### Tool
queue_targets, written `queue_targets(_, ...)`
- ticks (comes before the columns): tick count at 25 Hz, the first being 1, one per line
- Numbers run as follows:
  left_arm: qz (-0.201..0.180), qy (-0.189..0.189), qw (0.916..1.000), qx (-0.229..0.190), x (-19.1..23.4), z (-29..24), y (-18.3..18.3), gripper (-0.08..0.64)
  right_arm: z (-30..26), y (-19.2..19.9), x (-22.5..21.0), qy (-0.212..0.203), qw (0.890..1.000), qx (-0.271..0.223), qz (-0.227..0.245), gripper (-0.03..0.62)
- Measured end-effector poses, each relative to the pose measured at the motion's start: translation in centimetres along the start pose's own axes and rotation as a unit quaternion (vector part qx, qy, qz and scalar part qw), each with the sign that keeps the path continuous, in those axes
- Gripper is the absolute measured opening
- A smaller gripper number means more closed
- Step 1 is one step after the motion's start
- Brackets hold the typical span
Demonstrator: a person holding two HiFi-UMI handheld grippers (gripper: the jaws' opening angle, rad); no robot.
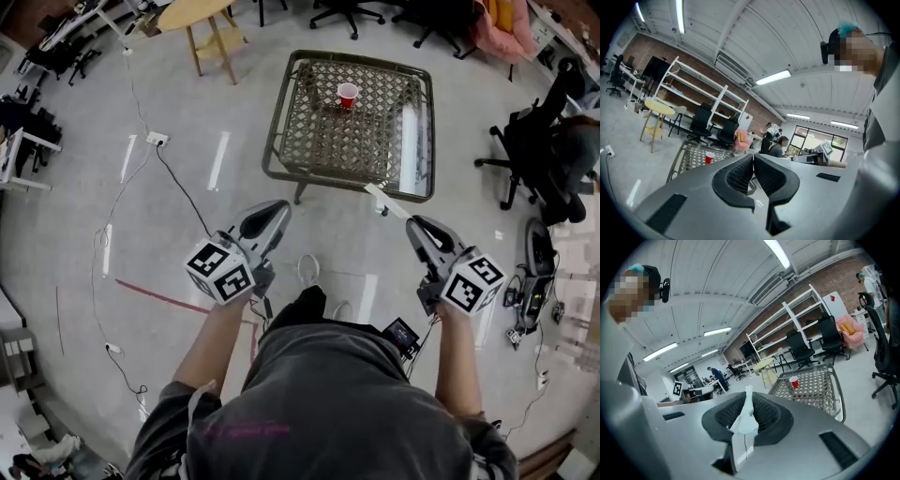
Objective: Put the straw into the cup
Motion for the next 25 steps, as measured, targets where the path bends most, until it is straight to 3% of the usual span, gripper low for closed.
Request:
queue_targets(18,0.009,0.047,0.9988,-0.003,9.5,-3.7,-2.5,0.014,-8.2,-4.7,0.4,0.039,0.999,-0.02,0.0,0.044)
queue_targets(25,0.007,0.048,0.9988,-0.009,12.8,-4.0,-3.6,0.011,-11.6,-5.6,0.4,0.04,0.999,-0.022,0.0,0.044)
Point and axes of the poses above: the fingertips, and each gripper's own axes: z backward along the fingers, x to its left, y out of its underside, the point moved 1 cm from there along z, backward along the fingers, and after that the axes turned 10 degrees about -z, right-handed, at the moved point
